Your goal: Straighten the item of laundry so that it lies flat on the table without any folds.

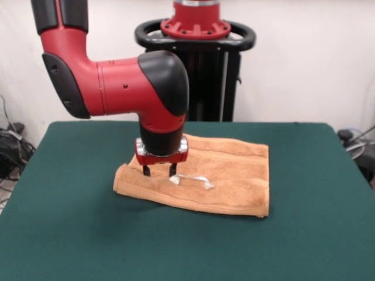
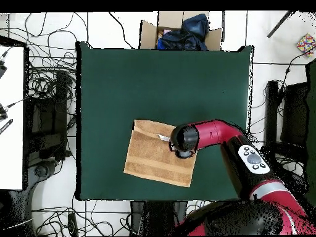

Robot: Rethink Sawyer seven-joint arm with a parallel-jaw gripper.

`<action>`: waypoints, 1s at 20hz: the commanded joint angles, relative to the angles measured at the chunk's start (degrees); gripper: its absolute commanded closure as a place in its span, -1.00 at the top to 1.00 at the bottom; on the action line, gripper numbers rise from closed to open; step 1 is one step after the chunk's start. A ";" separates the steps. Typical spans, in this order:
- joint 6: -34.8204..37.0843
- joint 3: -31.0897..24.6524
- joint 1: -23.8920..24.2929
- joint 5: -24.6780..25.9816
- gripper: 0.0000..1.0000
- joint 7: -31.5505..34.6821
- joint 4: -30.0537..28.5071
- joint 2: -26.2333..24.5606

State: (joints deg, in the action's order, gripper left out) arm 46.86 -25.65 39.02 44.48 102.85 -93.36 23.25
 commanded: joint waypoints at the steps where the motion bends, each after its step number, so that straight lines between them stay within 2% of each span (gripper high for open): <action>1: -19.38 5.37 -2.75 5.56 1.00 13.18 -4.18 3.84; 13: -22.32 7.85 -4.04 1.27 1.00 9.03 -1.98 1.59; 20: -26.15 7.32 -4.32 0.91 1.00 7.94 0.47 -1.49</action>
State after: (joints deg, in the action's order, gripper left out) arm 30.17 -18.79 35.94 44.96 102.85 -99.05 26.43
